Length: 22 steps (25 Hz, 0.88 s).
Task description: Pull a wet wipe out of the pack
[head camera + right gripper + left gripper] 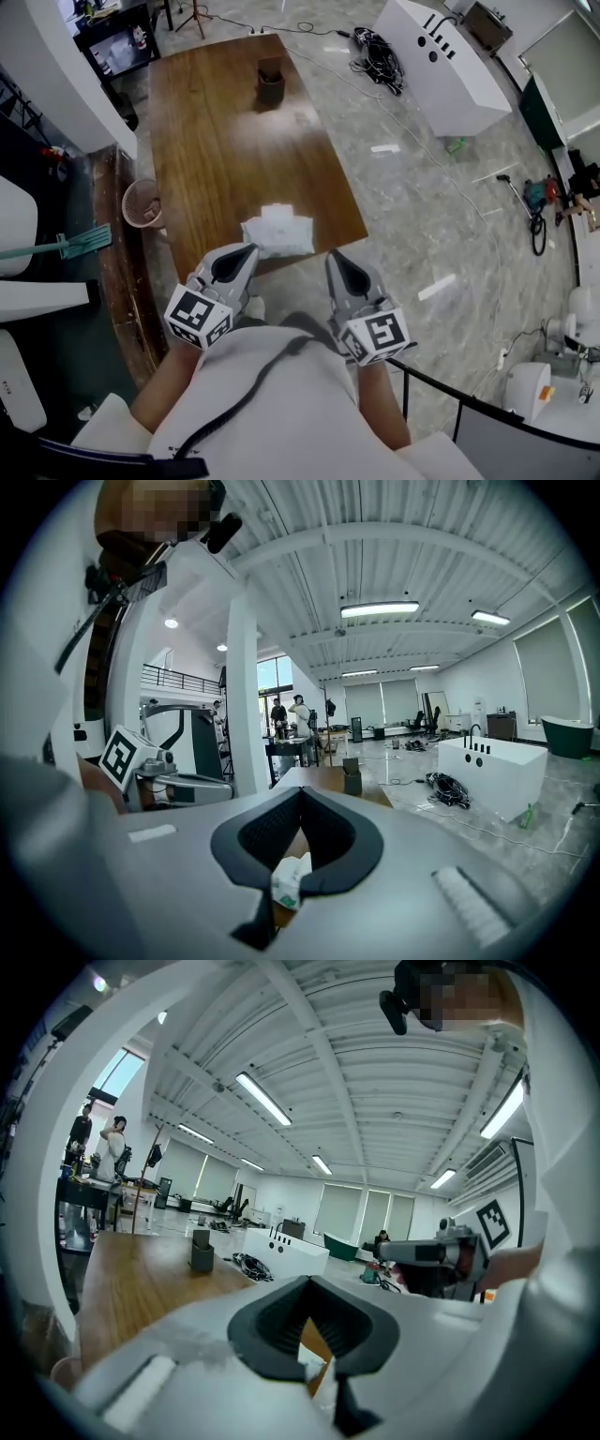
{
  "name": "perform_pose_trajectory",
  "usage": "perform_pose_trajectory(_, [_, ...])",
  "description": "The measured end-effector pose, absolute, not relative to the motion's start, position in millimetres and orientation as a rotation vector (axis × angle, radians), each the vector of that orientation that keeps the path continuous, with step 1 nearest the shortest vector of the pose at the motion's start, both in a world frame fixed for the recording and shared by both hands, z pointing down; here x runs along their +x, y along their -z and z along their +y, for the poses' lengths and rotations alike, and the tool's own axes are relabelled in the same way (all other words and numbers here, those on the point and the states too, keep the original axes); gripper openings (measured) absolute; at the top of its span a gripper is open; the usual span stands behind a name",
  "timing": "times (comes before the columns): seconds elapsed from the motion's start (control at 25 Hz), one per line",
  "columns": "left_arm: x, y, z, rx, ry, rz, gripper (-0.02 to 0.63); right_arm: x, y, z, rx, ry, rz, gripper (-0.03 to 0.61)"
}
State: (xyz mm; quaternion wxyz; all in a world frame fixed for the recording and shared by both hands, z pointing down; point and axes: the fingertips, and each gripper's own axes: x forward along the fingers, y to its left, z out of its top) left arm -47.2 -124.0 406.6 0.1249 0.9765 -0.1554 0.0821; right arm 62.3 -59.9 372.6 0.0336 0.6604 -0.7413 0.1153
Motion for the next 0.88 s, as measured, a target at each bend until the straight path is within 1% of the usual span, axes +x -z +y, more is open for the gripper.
perform_pose_trajectory(0.12, [-47.8, -416.8, -128.5, 2.839, -0.265, -0.464, 0.013, 59.7, -380.8, -67.0, 2.003, -0.380, -2.278, 0.008])
perform_pose_trajectory(0.16, [-47.3, -420.6, -128.4, 2.837, -0.276, -0.463, 0.052, 58.6, -384.2, -69.0, 1.988, -0.390, -2.280, 0.009])
perform_pose_trajectory(0.2, [-46.7, -424.2, -128.1, 2.834, -0.286, -0.463, 0.060, 57.8, -387.4, -71.0, 1.975, -0.399, -2.282, 0.009])
perform_pose_trajectory(0.32, [-43.5, -434.2, -129.3, 2.838, -0.325, -0.486, 0.060, 57.1, -394.9, -78.9, 1.944, -0.417, -2.293, 0.009])
perform_pose_trajectory(0.56, [-31.1, -455.1, -135.3, 2.844, -0.402, -0.617, 0.088, 60.3, -406.3, -97.2, 1.864, -0.435, -2.332, 0.009])
perform_pose_trajectory(0.72, [-17.4, -469.4, -139.6, 2.821, -0.415, -0.703, 0.089, 70.4, -415.1, -112.7, 1.808, -0.451, -2.356, 0.009])
perform_pose_trajectory(0.88, [-4.2, -492.2, -141.9, 2.795, -0.494, -0.751, 0.084, 78.7, -433.0, -126.1, 1.723, -0.452, -2.369, 0.009])
